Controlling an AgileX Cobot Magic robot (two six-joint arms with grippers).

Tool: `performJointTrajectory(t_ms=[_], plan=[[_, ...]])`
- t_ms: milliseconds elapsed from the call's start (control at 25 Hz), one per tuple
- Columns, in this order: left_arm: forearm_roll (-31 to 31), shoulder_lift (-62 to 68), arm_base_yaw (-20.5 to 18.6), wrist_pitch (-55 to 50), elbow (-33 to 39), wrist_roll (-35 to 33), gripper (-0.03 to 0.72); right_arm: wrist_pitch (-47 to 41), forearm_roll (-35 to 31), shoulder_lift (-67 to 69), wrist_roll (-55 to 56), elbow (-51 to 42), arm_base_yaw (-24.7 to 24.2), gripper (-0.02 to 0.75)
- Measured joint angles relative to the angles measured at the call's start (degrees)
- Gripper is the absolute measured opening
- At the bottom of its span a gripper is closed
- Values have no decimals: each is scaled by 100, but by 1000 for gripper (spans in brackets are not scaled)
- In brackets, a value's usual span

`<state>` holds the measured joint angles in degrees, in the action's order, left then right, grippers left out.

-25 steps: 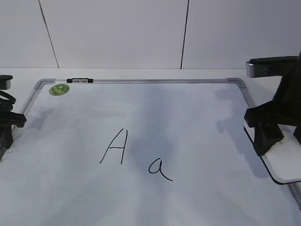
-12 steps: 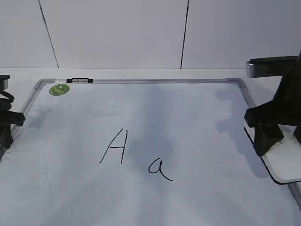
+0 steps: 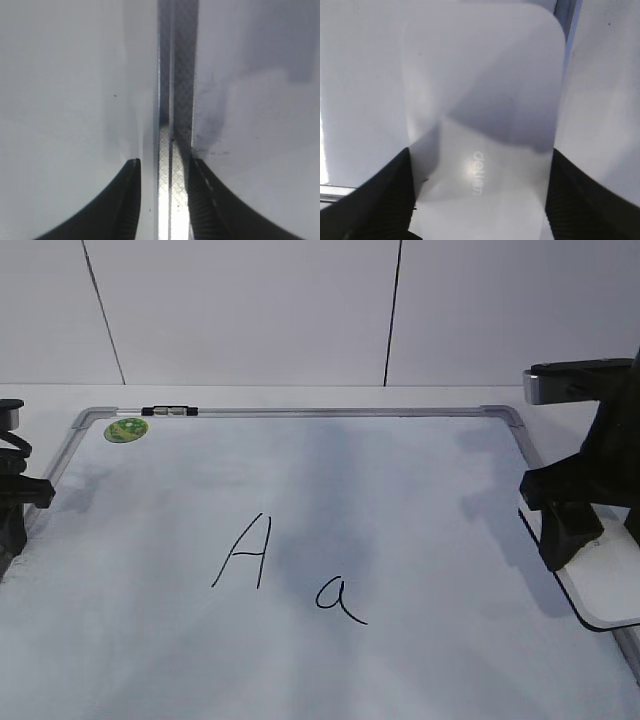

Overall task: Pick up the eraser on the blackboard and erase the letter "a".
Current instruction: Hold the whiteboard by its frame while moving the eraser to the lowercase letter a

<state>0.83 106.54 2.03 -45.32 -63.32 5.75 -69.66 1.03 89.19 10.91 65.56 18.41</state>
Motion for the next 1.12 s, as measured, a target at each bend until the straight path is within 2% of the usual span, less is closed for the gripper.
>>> performJointTrajectory(t_ms=[1120], plan=[[-36, -143, 0, -14, -3, 0, 244, 0, 13, 0, 0, 0, 0, 562]])
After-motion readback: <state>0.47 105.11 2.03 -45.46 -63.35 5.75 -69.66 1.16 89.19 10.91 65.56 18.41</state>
